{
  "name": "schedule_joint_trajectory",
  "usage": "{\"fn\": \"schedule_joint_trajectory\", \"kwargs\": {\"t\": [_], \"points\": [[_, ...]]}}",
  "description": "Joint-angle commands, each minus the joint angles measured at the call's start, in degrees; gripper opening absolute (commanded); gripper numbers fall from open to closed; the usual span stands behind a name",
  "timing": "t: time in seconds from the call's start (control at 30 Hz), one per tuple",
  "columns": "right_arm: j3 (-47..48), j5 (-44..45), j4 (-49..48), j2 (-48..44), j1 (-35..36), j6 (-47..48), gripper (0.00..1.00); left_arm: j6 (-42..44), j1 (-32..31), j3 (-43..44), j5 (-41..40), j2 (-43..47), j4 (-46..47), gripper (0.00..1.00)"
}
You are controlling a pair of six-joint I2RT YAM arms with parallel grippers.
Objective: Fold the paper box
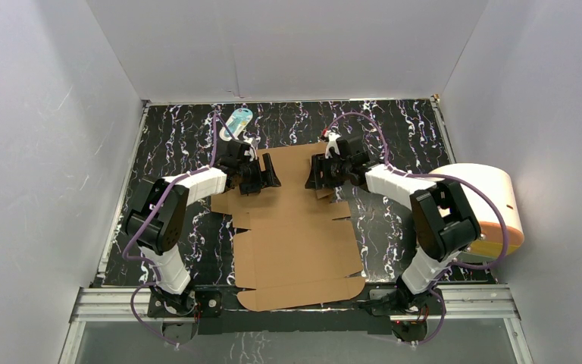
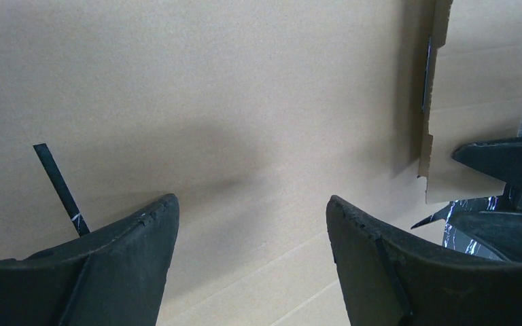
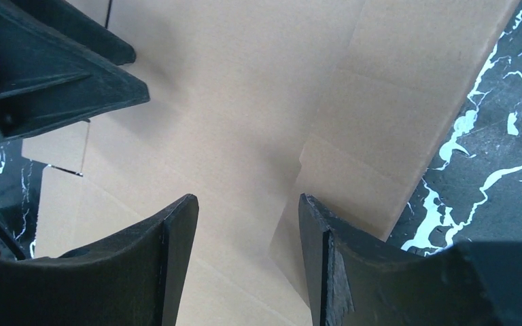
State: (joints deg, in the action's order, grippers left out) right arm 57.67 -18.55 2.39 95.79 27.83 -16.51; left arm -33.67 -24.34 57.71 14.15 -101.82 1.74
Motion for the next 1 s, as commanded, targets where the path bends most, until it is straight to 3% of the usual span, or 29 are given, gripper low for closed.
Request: {"fn": "schedule_joint_trajectory", "kwargs": {"t": [0.0,0.17,0.43,0.53,0.8,0.97], "points": [[2.1,1.5,-1.9,1.3,0.0,0.6,0.65,0.0,-0.3,-1.8,0.1,1.0,-2.1,0.77],[3.4,1.1,-1.4,-0.1,0.0,2.0,0.65,0.2,-0.3,-2.0,-0.5,1.7,-2.5,0.77],[4.6,9.7,3.5,-7.1,-0.6,6.3,0.70,0.5,-0.3,-1.8,-1.3,2.2,-3.1,0.77],[2.4,11.7,4.1,-9.2,-3.2,6.3,0.71,0.6,-0.3,-1.9,-1.4,2.3,-3.1,0.77],[-2.7,7.0,0.9,-12.6,-12.0,4.2,0.72,0.7,-0.3,-1.7,-1.4,2.2,-3.2,0.77],[-1.7,14.5,3.0,-10.1,-12.3,7.0,0.71,0.7,-0.3,-1.6,-1.4,2.1,-3.3,0.77]]}}
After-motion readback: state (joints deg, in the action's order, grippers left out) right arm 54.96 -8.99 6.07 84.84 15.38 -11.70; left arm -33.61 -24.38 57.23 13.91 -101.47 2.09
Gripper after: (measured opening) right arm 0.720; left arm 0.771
